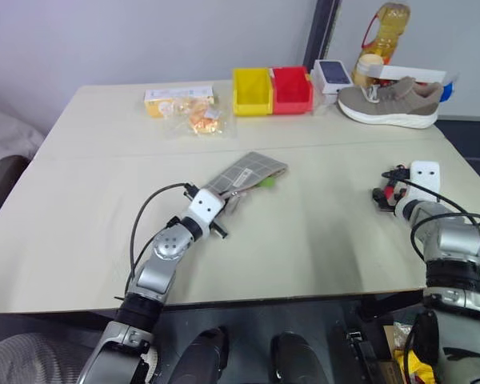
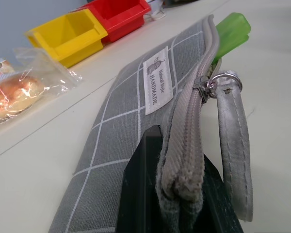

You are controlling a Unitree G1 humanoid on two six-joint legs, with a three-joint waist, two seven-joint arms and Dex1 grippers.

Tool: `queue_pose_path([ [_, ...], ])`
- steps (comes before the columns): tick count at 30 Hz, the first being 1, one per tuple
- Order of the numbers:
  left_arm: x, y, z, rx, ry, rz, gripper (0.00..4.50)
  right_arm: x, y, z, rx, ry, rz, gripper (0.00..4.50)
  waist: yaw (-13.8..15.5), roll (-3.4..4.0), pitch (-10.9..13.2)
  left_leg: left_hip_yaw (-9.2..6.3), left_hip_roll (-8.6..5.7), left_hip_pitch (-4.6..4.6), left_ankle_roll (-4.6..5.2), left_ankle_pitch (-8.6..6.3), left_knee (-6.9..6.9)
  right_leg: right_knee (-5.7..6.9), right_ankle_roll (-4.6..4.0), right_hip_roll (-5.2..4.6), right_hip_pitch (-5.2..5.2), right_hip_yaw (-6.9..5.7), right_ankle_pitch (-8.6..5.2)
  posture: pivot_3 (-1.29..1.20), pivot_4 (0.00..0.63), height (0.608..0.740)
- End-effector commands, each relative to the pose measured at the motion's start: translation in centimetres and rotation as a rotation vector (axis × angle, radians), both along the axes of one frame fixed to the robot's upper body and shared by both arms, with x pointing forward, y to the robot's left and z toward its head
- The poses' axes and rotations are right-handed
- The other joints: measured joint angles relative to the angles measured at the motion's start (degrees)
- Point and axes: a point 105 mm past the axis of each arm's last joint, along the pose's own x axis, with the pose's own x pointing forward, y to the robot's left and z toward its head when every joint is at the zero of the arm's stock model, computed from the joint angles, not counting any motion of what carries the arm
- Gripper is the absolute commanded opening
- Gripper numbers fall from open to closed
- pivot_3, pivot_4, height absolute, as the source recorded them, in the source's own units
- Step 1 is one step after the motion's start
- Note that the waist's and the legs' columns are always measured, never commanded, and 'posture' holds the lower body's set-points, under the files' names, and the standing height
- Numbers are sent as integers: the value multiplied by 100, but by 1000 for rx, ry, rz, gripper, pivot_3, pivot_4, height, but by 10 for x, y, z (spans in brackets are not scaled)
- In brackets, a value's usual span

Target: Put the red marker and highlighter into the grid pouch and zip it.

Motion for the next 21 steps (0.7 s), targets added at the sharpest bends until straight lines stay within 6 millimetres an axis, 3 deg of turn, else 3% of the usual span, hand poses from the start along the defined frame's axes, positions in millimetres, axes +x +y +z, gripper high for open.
queue_pose_path([
  [1,-1,3,15,-13,-54,10,0,8,-2,10,36,-67,-22,3615,-8,0,0,0,0,0,0,0,0,0,0,0,0,0,0,0,150,740],
  [6,0,7,16,-17,-59,26,0,13,2,10,42,-78,-2,1032,-17,0,0,1,0,0,0,0,0,0,1,0,1,0,0,0,150,740],
  [8,-1,7,17,-16,-61,27,0,14,8,15,16,-92,42,360,-21,0,0,0,0,0,0,0,0,0,1,0,1,0,0,0,150,740],
  [13,2,11,20,-15,-68,28,0,9,65,56,-302,-184,455,366,-96,3,0,0,0,0,1,0,-2,1,1,0,-3,0,0,0,150,740],
  [17,4,11,22,-9,-73,13,0,-29,133,75,-436,-237,909,366,-110,4,0,-2,0,-1,1,-1,-1,1,3,1,-2,-2,-1,0,150,740],
  [21,5,9,23,-10,-76,-8,0,-57,167,77,-424,-221,1106,366,-112,0,1,-5,1,-1,2,-3,1,-1,5,0,2,-5,-1,0,150,740],
])
